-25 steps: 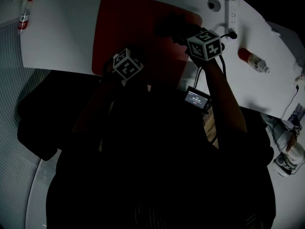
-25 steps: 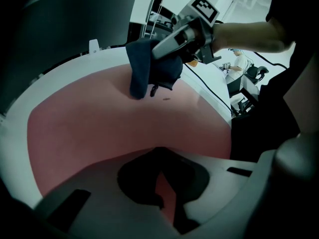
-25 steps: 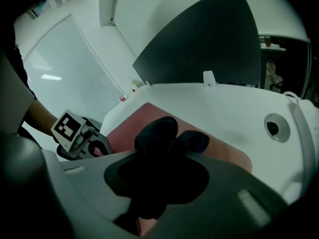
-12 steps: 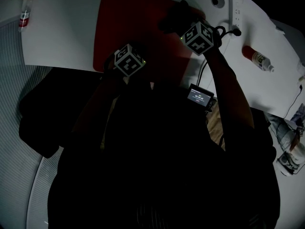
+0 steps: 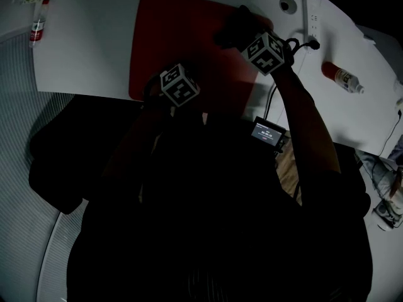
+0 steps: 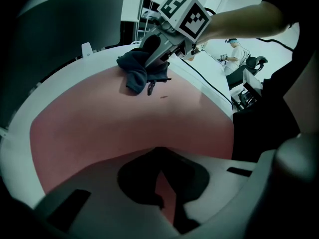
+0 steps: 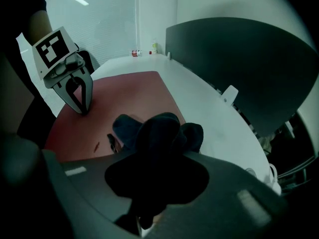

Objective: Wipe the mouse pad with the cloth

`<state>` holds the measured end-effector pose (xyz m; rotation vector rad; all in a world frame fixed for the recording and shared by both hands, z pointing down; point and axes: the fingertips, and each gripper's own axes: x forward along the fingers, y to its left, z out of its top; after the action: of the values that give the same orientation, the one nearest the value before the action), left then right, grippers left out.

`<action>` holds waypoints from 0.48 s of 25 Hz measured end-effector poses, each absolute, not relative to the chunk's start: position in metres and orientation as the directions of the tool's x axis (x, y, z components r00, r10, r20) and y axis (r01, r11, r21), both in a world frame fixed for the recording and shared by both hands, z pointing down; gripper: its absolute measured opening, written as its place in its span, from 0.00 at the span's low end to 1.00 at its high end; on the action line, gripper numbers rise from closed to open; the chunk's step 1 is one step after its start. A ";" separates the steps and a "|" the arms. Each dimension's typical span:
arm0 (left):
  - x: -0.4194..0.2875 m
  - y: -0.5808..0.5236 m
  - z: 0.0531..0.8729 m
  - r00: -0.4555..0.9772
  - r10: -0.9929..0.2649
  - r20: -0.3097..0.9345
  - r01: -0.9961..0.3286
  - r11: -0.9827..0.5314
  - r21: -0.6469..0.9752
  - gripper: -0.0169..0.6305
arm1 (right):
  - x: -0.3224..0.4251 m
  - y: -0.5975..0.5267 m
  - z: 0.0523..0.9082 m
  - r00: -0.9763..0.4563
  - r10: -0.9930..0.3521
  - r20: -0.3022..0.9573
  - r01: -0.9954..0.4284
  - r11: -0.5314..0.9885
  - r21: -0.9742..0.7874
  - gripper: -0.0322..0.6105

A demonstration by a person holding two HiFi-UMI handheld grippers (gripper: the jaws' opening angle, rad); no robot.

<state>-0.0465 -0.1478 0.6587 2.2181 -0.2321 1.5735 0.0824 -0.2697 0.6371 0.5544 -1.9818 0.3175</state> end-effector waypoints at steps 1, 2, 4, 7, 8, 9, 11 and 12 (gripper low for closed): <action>-0.046 -0.148 0.658 0.353 0.095 0.931 -0.364 -0.902 0.230 0.04 | 0.083 -0.269 0.637 -0.375 -0.244 0.894 -0.509 0.861 0.021 0.17; -0.045 -0.149 0.657 0.356 0.092 0.930 -0.363 -0.903 0.228 0.04 | 0.083 -0.269 0.637 -0.365 -0.244 0.899 -0.509 0.860 0.027 0.16; -0.043 -0.151 0.656 0.357 0.089 0.930 -0.356 -0.908 0.223 0.04 | 0.083 -0.267 0.638 -0.347 -0.242 0.906 -0.511 0.859 0.034 0.16; -0.042 -0.151 0.655 0.356 0.088 0.930 -0.349 -0.911 0.220 0.04 | 0.064 -0.237 0.640 -0.369 -0.178 0.912 -0.452 0.892 -0.009 0.16; -0.042 -0.150 0.655 0.359 0.087 0.929 -0.355 -0.908 0.222 0.04 | 0.052 -0.217 0.642 -0.385 -0.147 0.911 -0.414 0.910 -0.029 0.16; -0.042 -0.150 0.656 0.361 0.087 0.929 -0.363 -0.904 0.225 0.04 | 0.039 -0.193 0.643 -0.405 -0.114 0.907 -0.376 0.925 -0.052 0.16; -0.043 -0.149 0.659 0.364 0.085 0.928 -0.373 -0.899 0.228 0.04 | 0.012 -0.142 0.643 -0.443 -0.048 0.895 -0.302 0.948 -0.099 0.16; -0.043 -0.149 0.659 0.366 0.086 0.927 -0.373 -0.899 0.230 0.04 | 0.001 -0.120 0.644 -0.454 -0.014 0.891 -0.258 0.959 -0.116 0.16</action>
<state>-0.0430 -0.1486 0.6586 2.2293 -0.2495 1.5491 0.0011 -0.1198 0.6436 0.1939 -2.0279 0.2835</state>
